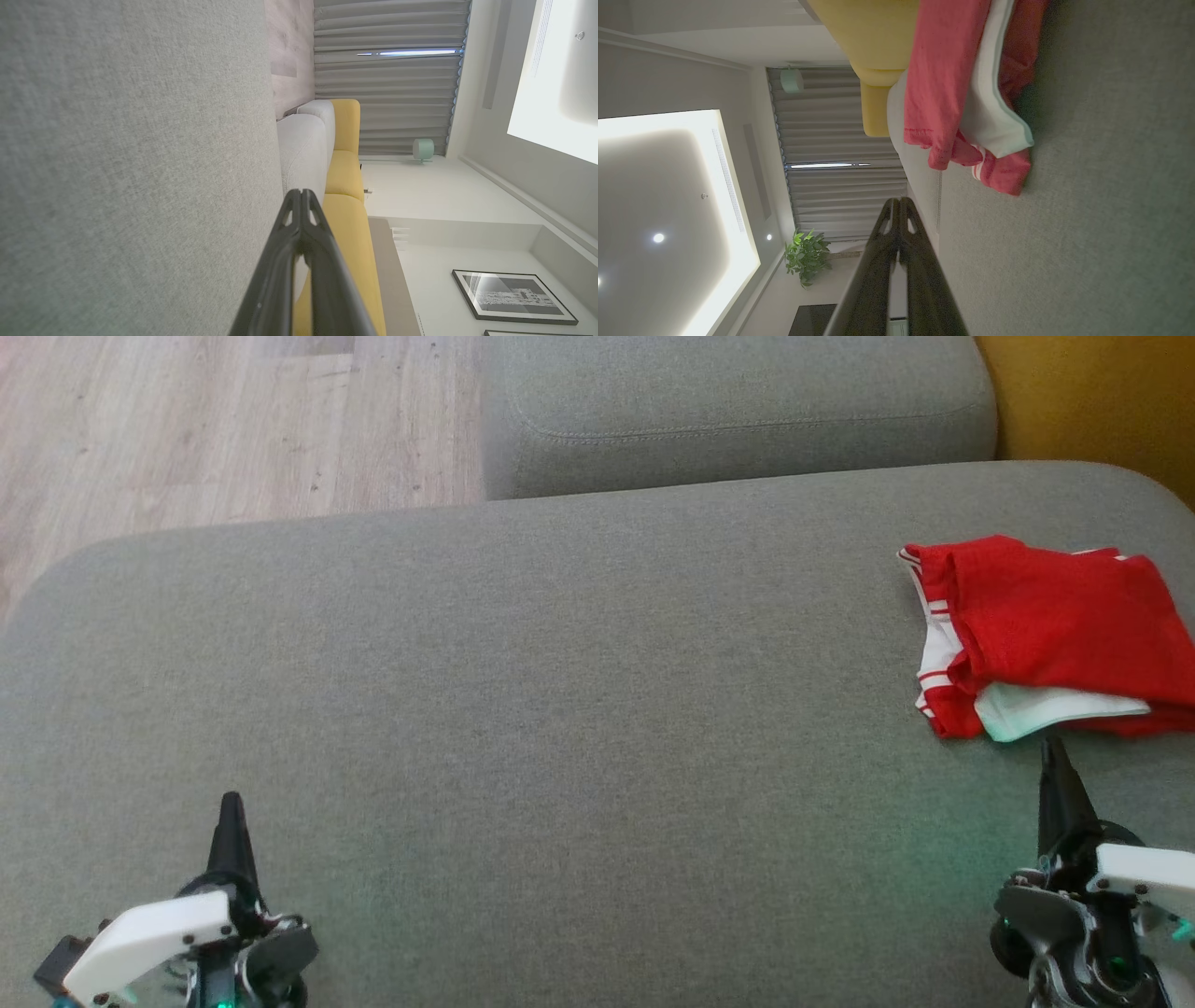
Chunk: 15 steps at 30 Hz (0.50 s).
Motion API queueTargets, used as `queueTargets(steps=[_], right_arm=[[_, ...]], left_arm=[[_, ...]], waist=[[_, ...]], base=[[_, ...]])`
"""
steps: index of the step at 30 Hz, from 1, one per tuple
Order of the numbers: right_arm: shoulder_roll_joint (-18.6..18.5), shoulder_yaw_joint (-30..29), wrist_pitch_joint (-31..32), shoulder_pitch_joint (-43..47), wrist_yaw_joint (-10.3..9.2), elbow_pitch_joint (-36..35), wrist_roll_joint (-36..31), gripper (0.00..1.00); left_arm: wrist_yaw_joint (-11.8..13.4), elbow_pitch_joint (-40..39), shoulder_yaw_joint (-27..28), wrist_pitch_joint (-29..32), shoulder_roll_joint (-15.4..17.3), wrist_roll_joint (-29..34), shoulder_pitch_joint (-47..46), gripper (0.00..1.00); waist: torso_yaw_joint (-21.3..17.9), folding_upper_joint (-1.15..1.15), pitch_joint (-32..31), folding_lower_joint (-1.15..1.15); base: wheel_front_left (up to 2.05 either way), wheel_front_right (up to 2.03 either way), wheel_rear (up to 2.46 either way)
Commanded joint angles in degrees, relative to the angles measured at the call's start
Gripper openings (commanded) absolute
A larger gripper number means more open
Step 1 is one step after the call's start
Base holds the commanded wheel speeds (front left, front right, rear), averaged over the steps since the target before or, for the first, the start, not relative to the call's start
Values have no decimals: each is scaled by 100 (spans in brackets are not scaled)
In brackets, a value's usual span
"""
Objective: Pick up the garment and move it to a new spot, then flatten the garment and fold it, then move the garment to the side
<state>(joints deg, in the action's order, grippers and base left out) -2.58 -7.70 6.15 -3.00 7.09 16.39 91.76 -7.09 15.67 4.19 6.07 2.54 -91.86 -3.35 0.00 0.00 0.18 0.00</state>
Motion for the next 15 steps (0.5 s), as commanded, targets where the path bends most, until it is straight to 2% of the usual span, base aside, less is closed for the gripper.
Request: queueTargets(steps=[1, 15], right_arm=[[-30, 118, 34, -319, 40, -236, 41, 0], [-30, 118, 34, -319, 40, -236, 41, 0]], left_arm=[[-40, -162, 232, 41, 33, -32, -284, 0], [-40, -162, 231, 41, 33, -32, -284, 0]], waist=[[0, 0, 0, 0], [0, 0, 0, 0]], base=[[0, 0, 0], [0, 0, 0]])
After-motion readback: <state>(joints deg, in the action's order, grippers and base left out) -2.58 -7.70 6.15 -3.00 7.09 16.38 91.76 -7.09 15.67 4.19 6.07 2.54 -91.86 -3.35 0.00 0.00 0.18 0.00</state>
